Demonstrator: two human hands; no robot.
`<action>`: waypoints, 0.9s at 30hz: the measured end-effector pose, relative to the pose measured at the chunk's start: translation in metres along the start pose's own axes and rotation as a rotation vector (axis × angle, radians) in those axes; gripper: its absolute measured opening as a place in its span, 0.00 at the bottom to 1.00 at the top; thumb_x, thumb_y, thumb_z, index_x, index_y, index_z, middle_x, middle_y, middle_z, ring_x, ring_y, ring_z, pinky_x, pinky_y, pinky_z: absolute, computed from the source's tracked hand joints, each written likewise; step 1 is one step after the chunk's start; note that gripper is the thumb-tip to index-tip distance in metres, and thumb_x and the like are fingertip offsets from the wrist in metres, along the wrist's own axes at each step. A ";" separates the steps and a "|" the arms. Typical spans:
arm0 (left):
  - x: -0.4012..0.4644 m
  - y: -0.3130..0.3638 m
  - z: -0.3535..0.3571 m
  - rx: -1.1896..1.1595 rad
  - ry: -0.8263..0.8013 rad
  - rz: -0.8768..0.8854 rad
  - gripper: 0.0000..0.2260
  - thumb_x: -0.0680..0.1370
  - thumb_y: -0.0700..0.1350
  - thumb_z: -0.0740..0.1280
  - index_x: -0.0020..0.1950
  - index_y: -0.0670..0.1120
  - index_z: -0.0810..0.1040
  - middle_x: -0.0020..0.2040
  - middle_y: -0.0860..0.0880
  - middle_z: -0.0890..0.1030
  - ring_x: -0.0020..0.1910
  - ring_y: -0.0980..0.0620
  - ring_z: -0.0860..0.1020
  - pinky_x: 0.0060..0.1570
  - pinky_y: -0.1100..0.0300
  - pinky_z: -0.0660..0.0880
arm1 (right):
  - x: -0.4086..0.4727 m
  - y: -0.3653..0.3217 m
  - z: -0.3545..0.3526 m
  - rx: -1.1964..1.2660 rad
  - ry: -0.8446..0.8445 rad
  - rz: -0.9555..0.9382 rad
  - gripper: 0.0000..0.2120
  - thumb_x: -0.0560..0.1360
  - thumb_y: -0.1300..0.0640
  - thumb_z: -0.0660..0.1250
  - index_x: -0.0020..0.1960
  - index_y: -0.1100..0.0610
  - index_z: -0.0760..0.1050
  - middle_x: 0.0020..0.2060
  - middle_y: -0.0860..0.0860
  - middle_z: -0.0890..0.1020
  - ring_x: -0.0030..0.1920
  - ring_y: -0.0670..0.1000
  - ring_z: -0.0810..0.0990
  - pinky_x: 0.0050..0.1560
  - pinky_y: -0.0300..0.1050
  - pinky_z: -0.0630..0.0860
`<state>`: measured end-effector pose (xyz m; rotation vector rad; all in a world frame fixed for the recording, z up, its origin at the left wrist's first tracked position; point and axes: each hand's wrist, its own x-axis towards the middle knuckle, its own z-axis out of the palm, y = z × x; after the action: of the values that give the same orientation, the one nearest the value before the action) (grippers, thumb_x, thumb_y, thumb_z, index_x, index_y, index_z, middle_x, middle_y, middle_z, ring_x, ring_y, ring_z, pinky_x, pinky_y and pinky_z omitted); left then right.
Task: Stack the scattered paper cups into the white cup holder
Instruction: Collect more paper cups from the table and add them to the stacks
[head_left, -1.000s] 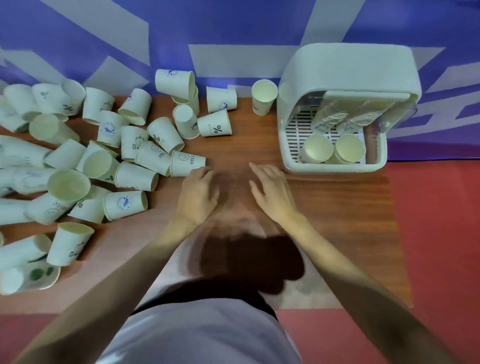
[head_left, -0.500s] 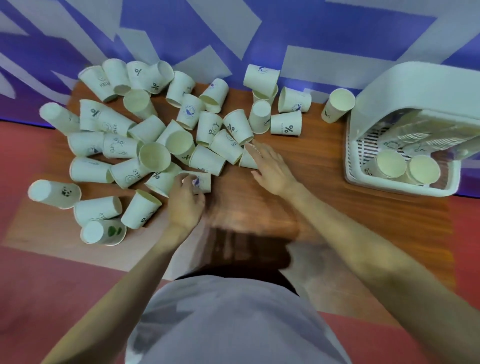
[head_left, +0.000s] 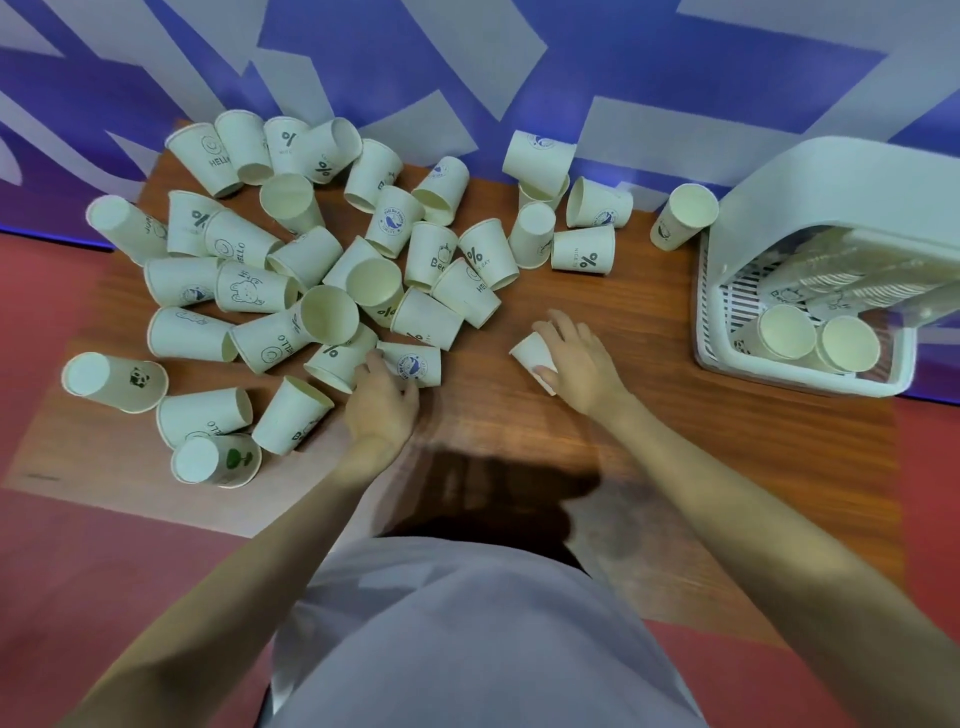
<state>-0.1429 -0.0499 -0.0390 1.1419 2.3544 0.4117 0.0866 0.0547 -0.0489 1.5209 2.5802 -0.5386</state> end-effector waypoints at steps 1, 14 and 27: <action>-0.001 0.000 0.001 -0.015 -0.002 -0.006 0.20 0.77 0.45 0.65 0.65 0.39 0.66 0.57 0.38 0.75 0.53 0.36 0.76 0.45 0.47 0.73 | -0.006 0.002 0.001 0.016 0.004 0.006 0.27 0.75 0.55 0.68 0.71 0.56 0.64 0.72 0.55 0.63 0.62 0.59 0.69 0.64 0.54 0.67; -0.022 0.004 0.019 -0.203 -0.181 0.122 0.12 0.76 0.35 0.65 0.58 0.38 0.70 0.49 0.43 0.78 0.49 0.43 0.77 0.44 0.58 0.69 | -0.062 0.027 -0.014 0.154 0.132 0.116 0.11 0.74 0.51 0.69 0.48 0.58 0.72 0.45 0.52 0.78 0.48 0.53 0.71 0.48 0.48 0.69; -0.052 0.104 0.039 -0.147 -0.172 0.586 0.14 0.75 0.38 0.68 0.59 0.42 0.73 0.45 0.49 0.79 0.41 0.48 0.78 0.42 0.54 0.75 | -0.127 0.098 -0.039 0.326 0.589 0.252 0.05 0.77 0.59 0.65 0.49 0.62 0.74 0.45 0.56 0.78 0.48 0.56 0.74 0.44 0.47 0.70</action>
<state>-0.0269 -0.0259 -0.0085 1.7099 1.7801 0.6412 0.2379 0.0066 -0.0039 2.3868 2.7141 -0.5692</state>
